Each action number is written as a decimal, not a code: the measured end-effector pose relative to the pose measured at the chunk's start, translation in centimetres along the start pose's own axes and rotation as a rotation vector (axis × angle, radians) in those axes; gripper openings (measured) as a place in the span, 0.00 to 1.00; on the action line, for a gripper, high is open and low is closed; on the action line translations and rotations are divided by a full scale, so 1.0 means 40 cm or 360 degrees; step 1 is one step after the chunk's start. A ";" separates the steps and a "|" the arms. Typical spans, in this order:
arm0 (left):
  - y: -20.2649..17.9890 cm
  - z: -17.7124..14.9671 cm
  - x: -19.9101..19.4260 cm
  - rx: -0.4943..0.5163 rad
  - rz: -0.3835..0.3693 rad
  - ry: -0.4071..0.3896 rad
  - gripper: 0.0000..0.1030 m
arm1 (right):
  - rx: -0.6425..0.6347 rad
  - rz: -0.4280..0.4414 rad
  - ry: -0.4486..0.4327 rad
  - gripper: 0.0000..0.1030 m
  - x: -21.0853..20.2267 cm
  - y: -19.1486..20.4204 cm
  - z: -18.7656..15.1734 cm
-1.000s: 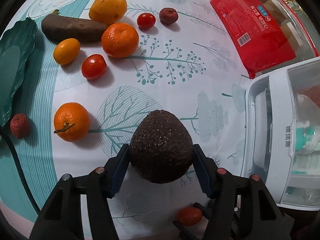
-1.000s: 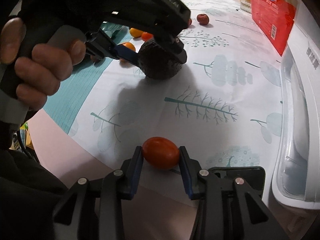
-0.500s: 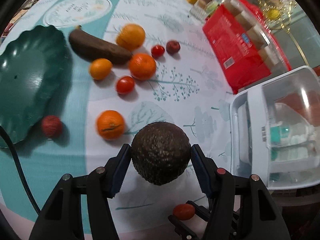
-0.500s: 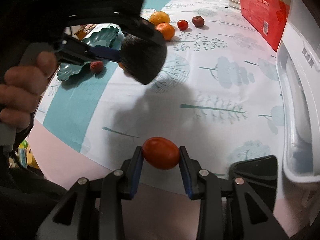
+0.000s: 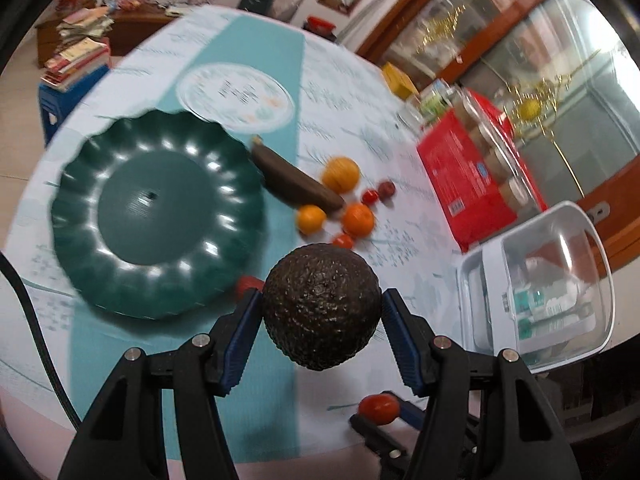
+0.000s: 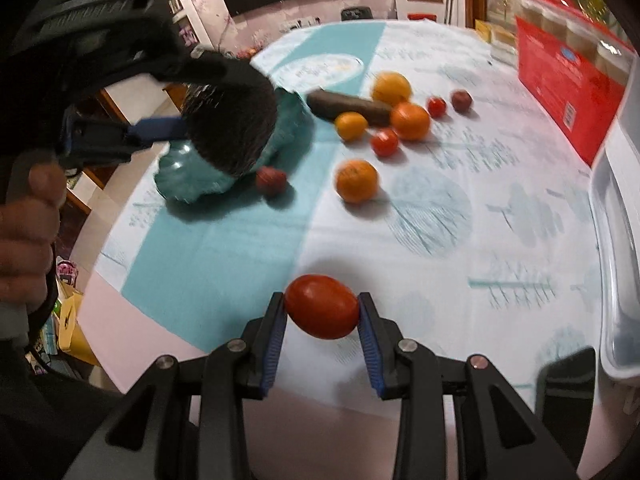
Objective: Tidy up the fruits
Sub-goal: 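Carry the avocado onto the green plate and open the left gripper while the right releases the tomato there, then move the left gripper toward the red lychee while the right gripper approaches a mandarin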
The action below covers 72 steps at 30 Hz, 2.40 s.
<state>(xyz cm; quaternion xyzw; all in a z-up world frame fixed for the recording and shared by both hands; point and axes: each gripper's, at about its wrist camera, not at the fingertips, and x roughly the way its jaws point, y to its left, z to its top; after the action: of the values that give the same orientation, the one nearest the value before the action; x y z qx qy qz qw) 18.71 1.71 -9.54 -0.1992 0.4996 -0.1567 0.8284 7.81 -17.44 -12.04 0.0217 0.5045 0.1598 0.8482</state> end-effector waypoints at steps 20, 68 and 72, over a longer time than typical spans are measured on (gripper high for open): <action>0.300 0.084 -0.043 -0.0249 0.0267 -0.0048 0.58 | -0.0322 0.0045 -0.0191 0.35 0.178 0.174 0.240; 0.187 -0.077 -0.079 -0.0125 0.0351 0.0121 0.73 | 0.0357 -0.0034 -0.0234 0.64 0.029 0.007 0.072; 0.171 -0.112 -0.078 -0.0144 0.0349 0.0138 0.73 | 0.0412 -0.0022 -0.0192 0.64 0.022 -0.021 0.048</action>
<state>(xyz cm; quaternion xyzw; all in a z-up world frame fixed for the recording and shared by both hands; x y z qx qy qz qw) 13.75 8.34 -12.39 -0.1735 0.5603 -0.0509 0.8083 10.05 -17.76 -12.01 0.1372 0.4692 0.0860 0.8681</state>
